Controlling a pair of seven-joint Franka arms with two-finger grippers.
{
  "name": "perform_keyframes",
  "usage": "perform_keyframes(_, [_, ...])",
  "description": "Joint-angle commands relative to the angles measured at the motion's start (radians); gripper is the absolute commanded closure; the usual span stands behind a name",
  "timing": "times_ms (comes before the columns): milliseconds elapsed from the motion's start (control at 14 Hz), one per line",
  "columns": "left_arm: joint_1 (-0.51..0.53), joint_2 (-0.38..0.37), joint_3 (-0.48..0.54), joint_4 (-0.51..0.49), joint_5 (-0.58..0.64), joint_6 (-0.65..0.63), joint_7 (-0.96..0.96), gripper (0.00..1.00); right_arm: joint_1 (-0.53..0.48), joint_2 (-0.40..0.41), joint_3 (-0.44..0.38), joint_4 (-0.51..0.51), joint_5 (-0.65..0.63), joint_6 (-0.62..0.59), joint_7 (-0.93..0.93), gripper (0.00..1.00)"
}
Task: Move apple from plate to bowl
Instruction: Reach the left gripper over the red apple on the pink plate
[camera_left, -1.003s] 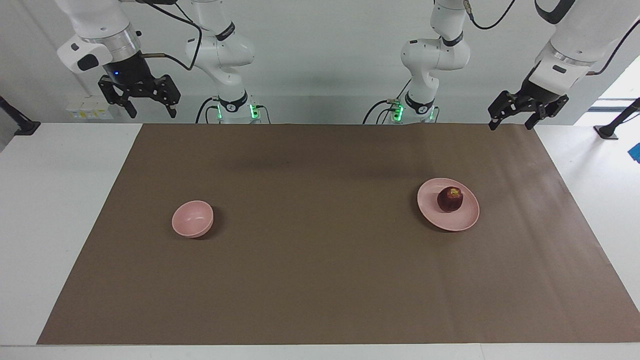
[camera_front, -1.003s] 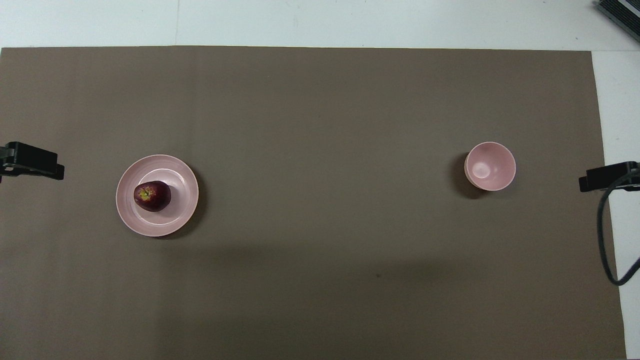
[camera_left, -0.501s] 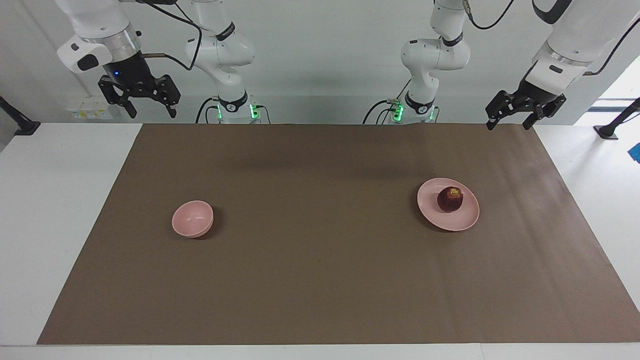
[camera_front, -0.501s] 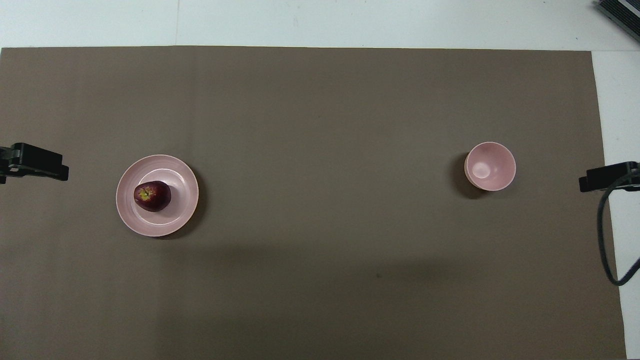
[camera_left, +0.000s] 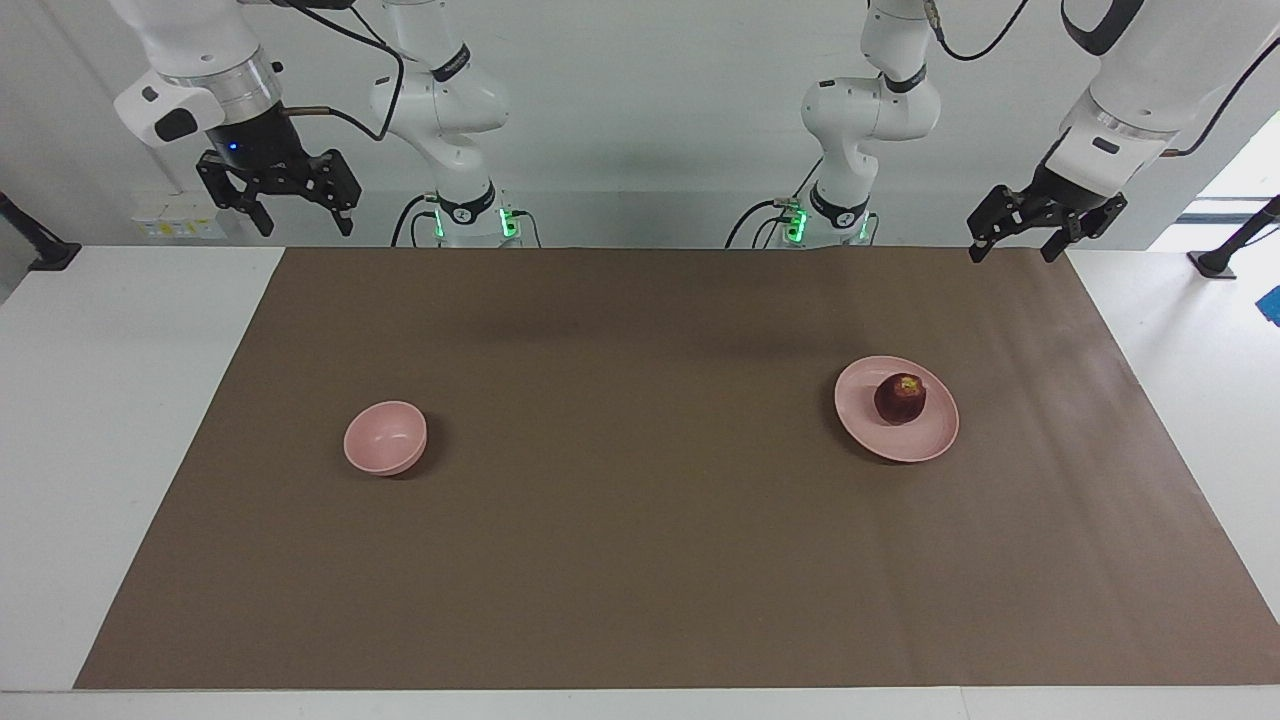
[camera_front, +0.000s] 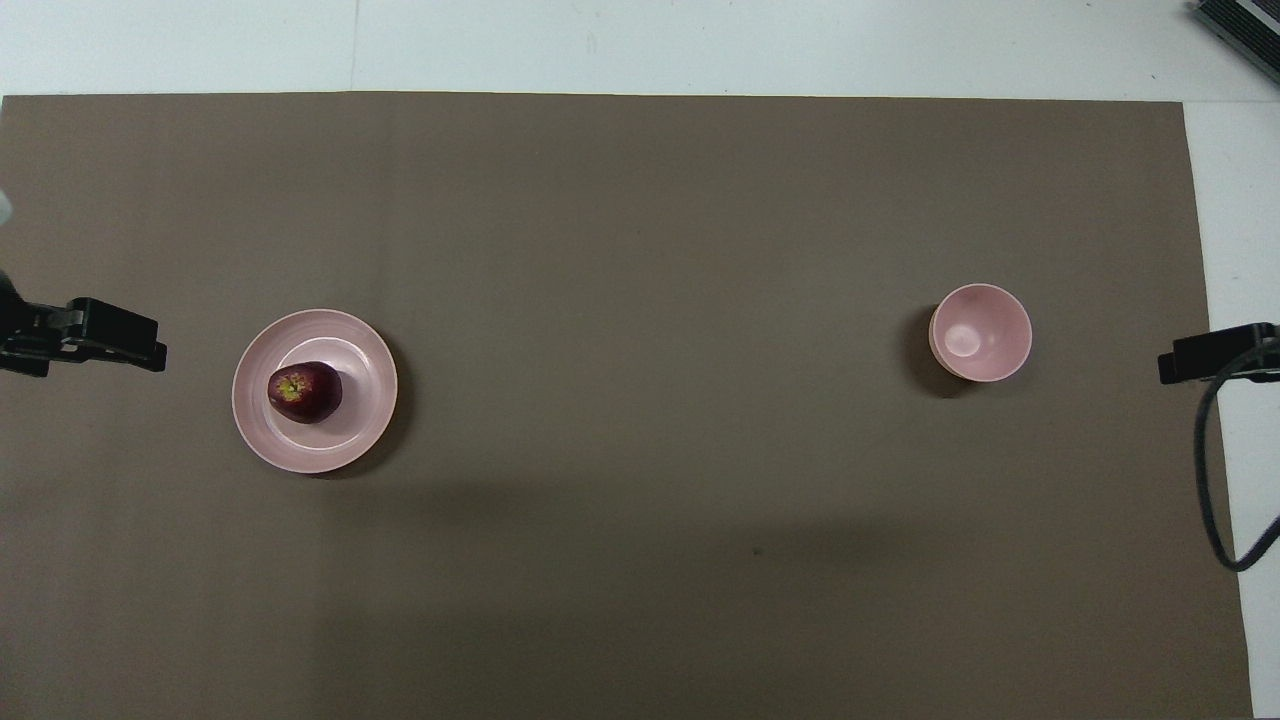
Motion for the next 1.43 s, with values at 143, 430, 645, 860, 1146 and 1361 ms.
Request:
perform_keyframes(143, [-0.012,-0.027,0.005,-0.108,-0.009,0.098,0.006,0.00,0.002,-0.017,-0.004,-0.014,0.012,-0.006,0.000,0.00])
perform_keyframes(430, [-0.013,-0.027,0.002,-0.181,-0.009,0.172,0.007,0.00,0.002,-0.017,-0.004,-0.014,0.012,-0.006,0.000,0.00])
perform_keyframes(645, [-0.013,-0.026,-0.001,-0.233,-0.008,0.232,0.006,0.00,0.002,-0.017,-0.004,-0.014,0.012,-0.006,0.000,0.00])
perform_keyframes(860, [-0.015,-0.020,-0.001,-0.274,-0.009,0.284,0.007,0.00,0.002,-0.017,-0.004,-0.014,0.012,-0.006,-0.002,0.00])
perform_keyframes(1146, [-0.032,-0.016,-0.001,-0.328,-0.009,0.347,0.006,0.00,0.002,-0.017,-0.004,-0.014,0.012,-0.006,0.000,0.00])
perform_keyframes(1361, [-0.033,-0.009,-0.001,-0.348,-0.009,0.383,0.004,0.00,0.002,-0.017,-0.004,-0.014,0.012,-0.006,0.000,0.00])
